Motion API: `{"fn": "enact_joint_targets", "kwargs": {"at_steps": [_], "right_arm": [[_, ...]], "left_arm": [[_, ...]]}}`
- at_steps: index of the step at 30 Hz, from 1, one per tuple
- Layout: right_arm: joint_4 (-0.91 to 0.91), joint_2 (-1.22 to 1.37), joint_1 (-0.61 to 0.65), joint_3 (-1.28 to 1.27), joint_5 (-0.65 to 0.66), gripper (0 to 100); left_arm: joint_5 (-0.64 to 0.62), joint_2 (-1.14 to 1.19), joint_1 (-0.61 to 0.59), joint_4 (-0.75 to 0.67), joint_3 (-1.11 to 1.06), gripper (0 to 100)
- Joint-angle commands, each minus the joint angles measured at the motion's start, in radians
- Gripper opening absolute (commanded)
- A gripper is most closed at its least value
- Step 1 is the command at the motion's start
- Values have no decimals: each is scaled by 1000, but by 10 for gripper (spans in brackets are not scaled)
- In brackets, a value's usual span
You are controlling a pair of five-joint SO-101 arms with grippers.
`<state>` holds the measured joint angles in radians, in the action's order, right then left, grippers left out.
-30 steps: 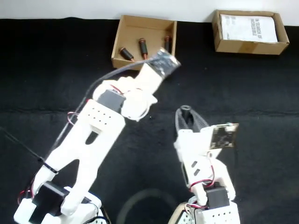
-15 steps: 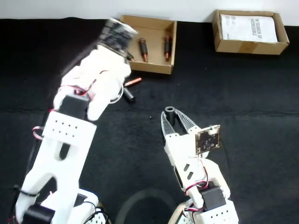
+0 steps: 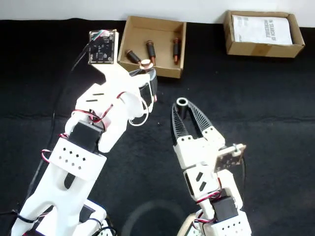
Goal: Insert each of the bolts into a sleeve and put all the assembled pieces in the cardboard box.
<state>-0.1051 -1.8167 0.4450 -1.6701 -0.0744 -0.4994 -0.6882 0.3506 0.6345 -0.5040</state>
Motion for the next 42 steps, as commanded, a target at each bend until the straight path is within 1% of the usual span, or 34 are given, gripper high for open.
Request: {"fn": "enact_joint_targets", "kwargs": {"at_steps": [1,6,7,11,16,18,21,28,34,40,42], "right_arm": [[36,-5,4,-137,-63,8],[35,-5,5,-137,-81,8],[35,-5,5,-137,-80,8],[30,-5,5,-137,-80,8],[30,-5,5,-137,-80,8],[30,-5,5,-137,-80,8],[30,-8,2,-137,-80,8],[31,-12,5,-137,-80,8],[30,-12,5,-137,-78,8],[30,-12,2,-137,-78,8],[30,-13,2,-137,-78,8]], "left_arm": [[-18,-44,-19,-64,33,10],[-15,-38,-13,-71,150,10],[9,-36,4,-71,173,10],[192,-44,133,-46,228,10],[215,-38,254,60,318,10],[215,-38,274,86,329,10],[215,-38,274,107,328,10],[215,-35,278,97,263,10],[215,31,272,3,206,10],[216,87,272,-14,205,10],[236,90,272,-9,202,10]]}}
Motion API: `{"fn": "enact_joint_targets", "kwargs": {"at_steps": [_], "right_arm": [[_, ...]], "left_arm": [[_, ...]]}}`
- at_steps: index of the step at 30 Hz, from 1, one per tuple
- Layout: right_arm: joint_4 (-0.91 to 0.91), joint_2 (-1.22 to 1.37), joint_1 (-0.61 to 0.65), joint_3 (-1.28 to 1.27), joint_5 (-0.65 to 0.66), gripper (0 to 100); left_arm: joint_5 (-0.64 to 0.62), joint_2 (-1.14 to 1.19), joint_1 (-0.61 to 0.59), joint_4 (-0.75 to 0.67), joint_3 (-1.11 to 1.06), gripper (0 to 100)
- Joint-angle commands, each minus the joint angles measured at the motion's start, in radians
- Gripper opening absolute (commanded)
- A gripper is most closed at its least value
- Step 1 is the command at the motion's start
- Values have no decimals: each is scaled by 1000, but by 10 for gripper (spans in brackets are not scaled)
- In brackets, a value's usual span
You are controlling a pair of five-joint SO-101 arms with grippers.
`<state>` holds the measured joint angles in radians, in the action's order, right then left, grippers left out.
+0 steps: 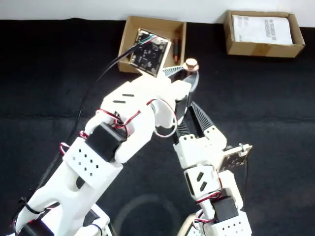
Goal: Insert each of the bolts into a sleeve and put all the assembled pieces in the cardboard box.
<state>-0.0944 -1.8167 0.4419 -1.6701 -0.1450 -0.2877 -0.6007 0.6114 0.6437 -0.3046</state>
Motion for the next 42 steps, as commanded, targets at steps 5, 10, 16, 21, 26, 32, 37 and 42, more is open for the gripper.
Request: {"fn": "enact_joint_targets", "kwargs": {"at_steps": [5,10,16,21,26,32,37,42], "right_arm": [[19,-13,5,-137,-8,8],[19,-13,4,-137,-8,8],[24,-13,4,-137,48,8],[21,-13,4,-137,68,8],[21,-13,4,-137,68,8],[21,-13,4,-137,68,8],[19,-10,-39,-91,69,8],[19,-2,-87,-13,198,8]], "left_arm": [[78,-2,12,-8,-1,10],[81,-5,58,147,-31,10],[26,-2,108,334,-38,10],[63,-5,59,348,-59,54],[87,-12,16,483,-15,324],[150,-48,-48,652,56,361],[232,-137,-151,764,99,361],[272,-285,-297,798,84,361]]}}
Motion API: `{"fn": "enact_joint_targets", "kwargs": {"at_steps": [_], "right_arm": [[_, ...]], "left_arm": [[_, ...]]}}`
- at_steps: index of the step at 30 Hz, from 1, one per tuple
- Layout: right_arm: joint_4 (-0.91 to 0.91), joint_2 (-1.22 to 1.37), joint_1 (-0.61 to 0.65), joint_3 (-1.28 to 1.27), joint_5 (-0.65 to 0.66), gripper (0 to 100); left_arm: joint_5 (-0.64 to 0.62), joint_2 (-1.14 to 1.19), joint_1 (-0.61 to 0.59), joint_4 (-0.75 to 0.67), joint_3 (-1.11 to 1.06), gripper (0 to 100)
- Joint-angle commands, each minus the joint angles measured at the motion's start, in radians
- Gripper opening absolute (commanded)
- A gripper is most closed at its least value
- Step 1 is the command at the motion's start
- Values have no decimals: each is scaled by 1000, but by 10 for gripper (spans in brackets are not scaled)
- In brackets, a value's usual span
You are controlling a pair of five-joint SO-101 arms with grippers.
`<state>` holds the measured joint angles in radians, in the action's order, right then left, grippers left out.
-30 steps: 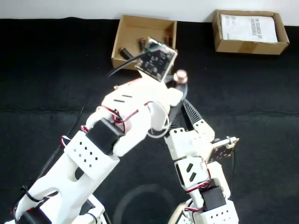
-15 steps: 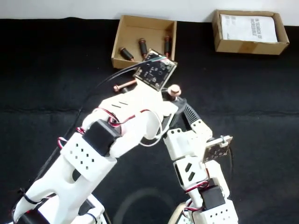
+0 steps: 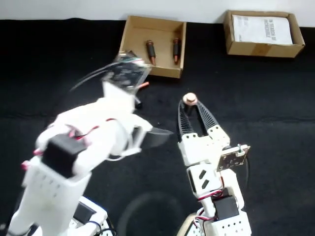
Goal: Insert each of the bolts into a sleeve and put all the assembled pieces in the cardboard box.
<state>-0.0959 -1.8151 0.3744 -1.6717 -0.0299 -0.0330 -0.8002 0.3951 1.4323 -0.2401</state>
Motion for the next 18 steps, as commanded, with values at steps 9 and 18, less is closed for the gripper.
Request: {"fn": "enact_joint_targets", "kwargs": {"at_steps": [9,18], "right_arm": [[27,-2,-16,114,330,8],[28,-2,21,208,463,8]], "left_arm": [[18,-348,-351,2,-58,361],[12,-527,-433,-58,-325,172]]}}
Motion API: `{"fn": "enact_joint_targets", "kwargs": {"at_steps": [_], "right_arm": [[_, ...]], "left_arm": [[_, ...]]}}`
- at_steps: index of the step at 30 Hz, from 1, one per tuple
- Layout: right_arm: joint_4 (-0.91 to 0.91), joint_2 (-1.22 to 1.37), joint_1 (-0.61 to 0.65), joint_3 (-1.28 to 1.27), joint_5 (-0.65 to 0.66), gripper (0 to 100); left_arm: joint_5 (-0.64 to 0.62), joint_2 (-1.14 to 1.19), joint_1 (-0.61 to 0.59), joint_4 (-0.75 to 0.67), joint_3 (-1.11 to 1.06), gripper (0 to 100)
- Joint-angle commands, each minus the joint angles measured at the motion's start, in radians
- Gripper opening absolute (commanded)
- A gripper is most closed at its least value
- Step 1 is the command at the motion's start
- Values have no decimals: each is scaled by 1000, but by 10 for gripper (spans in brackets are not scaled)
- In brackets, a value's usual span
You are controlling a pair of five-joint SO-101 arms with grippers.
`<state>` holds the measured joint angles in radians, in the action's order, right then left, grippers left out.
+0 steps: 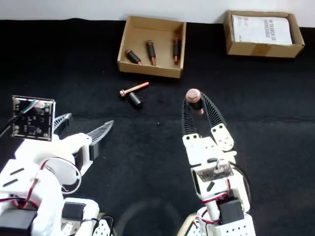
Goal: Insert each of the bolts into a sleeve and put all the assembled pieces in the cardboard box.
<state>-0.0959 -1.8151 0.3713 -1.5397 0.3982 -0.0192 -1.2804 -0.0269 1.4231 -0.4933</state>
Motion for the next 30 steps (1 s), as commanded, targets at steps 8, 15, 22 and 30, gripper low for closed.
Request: {"fn": "enact_joint_targets", "kwargs": {"at_steps": [8,15,22,30], "right_arm": [[130,142,70,186,48,8],[317,654,10,529,40,8],[351,1116,-25,863,38,8],[188,1500,-19,1228,38,8]], "left_arm": [[0,-260,-12,-232,-410,24],[3,-469,-12,-411,-746,24],[0,-532,-13,-629,-954,24],[-2,-530,-101,-747,-1109,24]]}}
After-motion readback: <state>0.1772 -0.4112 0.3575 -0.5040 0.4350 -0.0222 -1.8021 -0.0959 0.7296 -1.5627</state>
